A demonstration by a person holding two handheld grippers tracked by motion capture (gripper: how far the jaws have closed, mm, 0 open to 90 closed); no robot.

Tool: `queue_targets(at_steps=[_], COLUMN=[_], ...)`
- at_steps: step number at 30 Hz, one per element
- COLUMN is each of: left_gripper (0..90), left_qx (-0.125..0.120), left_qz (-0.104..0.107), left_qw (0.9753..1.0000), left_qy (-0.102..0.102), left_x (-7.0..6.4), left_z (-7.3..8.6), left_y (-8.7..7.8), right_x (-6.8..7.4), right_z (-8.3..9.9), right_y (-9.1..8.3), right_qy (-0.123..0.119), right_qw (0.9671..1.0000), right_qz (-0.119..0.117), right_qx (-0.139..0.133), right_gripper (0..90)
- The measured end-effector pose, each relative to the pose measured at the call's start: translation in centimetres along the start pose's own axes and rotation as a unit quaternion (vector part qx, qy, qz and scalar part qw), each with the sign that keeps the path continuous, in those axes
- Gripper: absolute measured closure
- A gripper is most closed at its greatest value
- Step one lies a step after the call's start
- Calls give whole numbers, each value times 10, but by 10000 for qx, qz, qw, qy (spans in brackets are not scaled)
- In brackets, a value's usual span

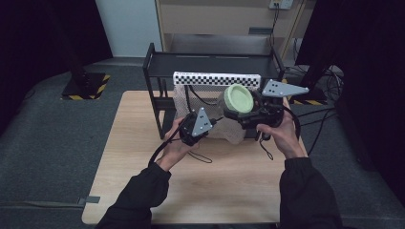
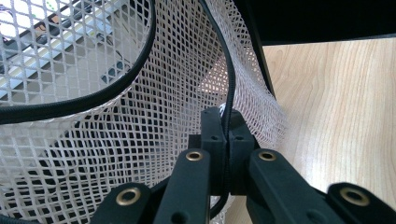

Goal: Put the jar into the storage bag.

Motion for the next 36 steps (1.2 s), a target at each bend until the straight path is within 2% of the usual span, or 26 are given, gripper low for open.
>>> queue_targets(at_steps=[7,14,18,24,28,33,36], left_gripper=[889,889,888,888,889,888,889], left_qx=[-69,-215,-249,-261,-214,-333,-381], left_qz=[19,-6,-37,-13,12,-72,-96], left_qw=[10000,9998,9997,9996,9996,9991,9989], left_qy=[53,51,59,66,156,263,267], left_x=[-1,0,0,-1,-5,-7,-6], left_z=[-4,-9,-11,-13,-12,-19,-20], left_y=[-3,-11,-14,-15,-11,-16,-18], right_x=[-2,-6,-8,-17,-21,-26,-25], right_z=[-10,3,11,30,39,47,49], right_y=[28,58,59,60,62,65,67], right_qy=[101,146,245,287,441,375,380], right_qw=[9999,9986,9977,9934,9915,9861,9855], right_qz=[45,152,139,270,284,493,502], right_qx=[56,485,618,1078,1187,1544,1577], right_gripper=[118,118,118,118,117,117,117])
Point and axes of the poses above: each handheld gripper's, and its own axes: y roughly forward along the jaws, z roughly out of its underside, x roughly to its left, the point moved 7 cm from there along y, roughly forward along the jaws, and after that the axes turned 6 degrees about z, right-handed, at the moved point
